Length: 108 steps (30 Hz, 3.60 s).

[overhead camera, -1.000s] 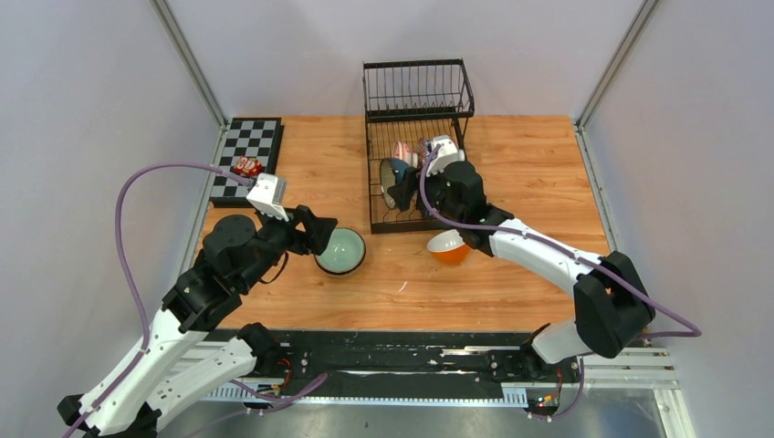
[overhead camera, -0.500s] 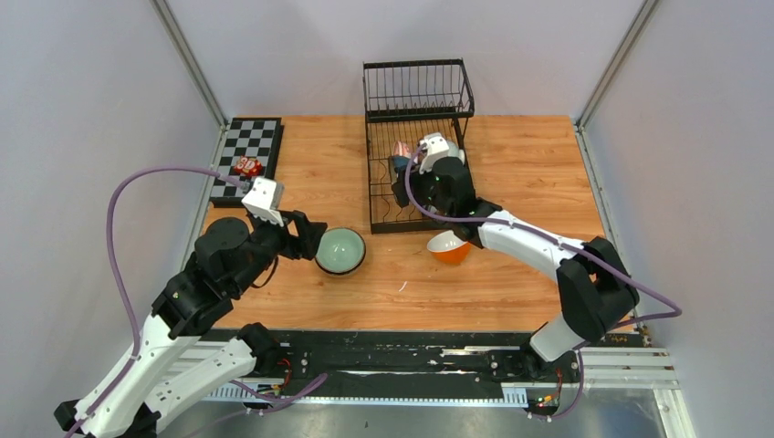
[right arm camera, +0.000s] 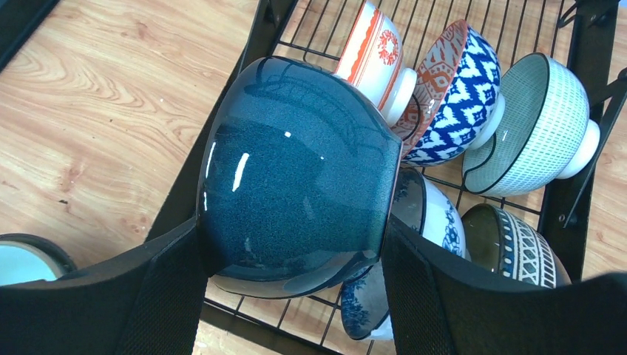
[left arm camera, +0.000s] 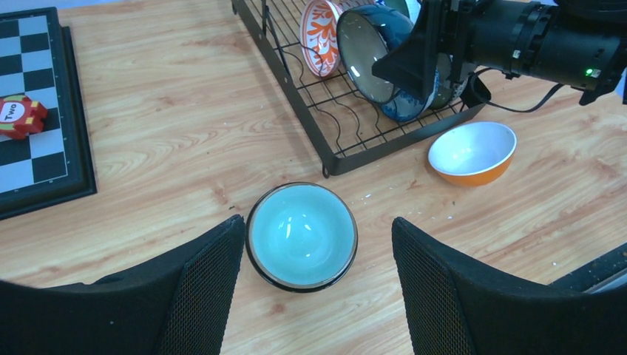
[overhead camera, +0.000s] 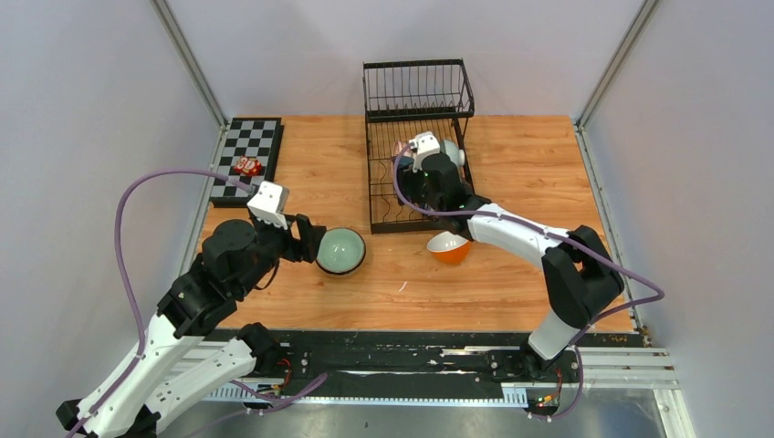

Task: Load the bowls into the dish rack
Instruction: Place the bowl in the dish rack.

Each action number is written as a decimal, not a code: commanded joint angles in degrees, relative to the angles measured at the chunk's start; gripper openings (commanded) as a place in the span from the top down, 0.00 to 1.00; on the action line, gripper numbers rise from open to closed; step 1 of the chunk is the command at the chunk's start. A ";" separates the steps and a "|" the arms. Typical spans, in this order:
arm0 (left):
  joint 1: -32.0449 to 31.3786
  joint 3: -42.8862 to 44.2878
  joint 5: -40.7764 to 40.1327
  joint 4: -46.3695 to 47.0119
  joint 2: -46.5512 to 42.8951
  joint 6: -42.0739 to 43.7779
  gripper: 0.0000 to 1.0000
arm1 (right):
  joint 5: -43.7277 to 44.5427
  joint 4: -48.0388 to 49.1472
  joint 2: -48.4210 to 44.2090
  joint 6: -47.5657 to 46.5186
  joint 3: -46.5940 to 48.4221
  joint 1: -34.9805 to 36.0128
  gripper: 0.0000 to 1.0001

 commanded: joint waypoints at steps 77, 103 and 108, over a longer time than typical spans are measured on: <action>0.06 -1.98 -0.41 0.12 -2.98 1.74 0.27 | 14.12 -11.82 9.44 11.52 9.44 5.76 0.19; 0.08 -2.15 -1.71 -0.06 -1.95 1.23 0.26 | 13.16 -14.73 -7.81 7.90 3.47 6.93 0.00; 0.08 -1.89 -1.97 -0.06 -0.76 0.33 0.24 | 9.89 -17.19 -13.19 5.36 0.64 6.89 0.00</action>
